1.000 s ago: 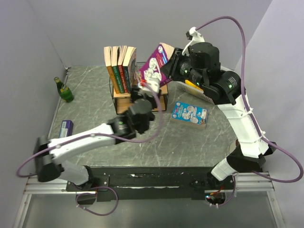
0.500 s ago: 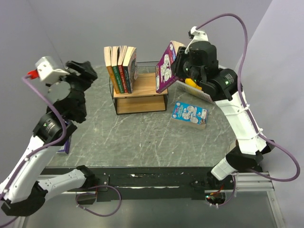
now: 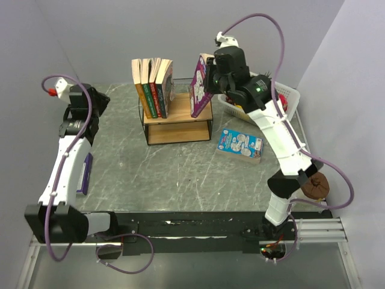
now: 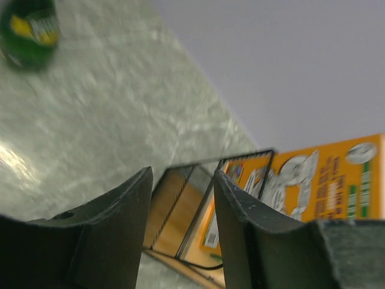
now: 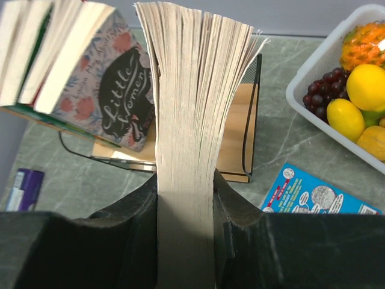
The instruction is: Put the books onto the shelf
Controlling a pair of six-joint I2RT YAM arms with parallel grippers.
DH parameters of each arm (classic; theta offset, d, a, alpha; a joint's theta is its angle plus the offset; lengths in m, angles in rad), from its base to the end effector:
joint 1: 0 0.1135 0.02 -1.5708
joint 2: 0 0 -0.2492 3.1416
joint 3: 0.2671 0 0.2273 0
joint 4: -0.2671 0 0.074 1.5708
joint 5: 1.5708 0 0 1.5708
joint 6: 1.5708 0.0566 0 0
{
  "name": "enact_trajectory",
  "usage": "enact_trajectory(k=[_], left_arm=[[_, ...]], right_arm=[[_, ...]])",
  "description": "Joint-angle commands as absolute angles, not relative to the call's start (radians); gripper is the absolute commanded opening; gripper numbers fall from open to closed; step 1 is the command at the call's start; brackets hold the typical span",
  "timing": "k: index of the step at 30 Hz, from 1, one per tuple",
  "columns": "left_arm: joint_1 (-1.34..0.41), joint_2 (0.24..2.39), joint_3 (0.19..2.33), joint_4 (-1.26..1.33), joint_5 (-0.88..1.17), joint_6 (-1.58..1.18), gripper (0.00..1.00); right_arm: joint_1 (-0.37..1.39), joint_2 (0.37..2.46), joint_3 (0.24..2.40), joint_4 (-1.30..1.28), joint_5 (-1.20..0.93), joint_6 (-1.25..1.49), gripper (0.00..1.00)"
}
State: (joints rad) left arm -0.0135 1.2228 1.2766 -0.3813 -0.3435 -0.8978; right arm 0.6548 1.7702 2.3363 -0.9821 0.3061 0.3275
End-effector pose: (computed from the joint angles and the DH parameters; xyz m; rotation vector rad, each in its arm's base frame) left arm 0.2715 0.0154 0.3785 -1.0129 1.5950 -0.2990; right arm 0.2795 0.1931 0.4743 -0.1257 1.9778 0.3376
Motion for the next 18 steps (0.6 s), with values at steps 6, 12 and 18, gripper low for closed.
enact_trajectory(k=[6,12,18], left_arm=[[0.052,1.295,1.229,-0.18,-0.087,-1.003,0.47],[0.084,1.367,1.178,-0.117,-0.043,-1.045,0.48],[0.087,1.425,1.121,-0.031,-0.008,-1.083,0.47]], right_arm=[[0.661,1.844,2.442,-0.884,0.356,0.313,0.0],[0.663,1.897,2.445,-0.85,0.38,0.304,0.0],[0.663,1.963,2.494,-0.828,0.411,0.279,0.0]])
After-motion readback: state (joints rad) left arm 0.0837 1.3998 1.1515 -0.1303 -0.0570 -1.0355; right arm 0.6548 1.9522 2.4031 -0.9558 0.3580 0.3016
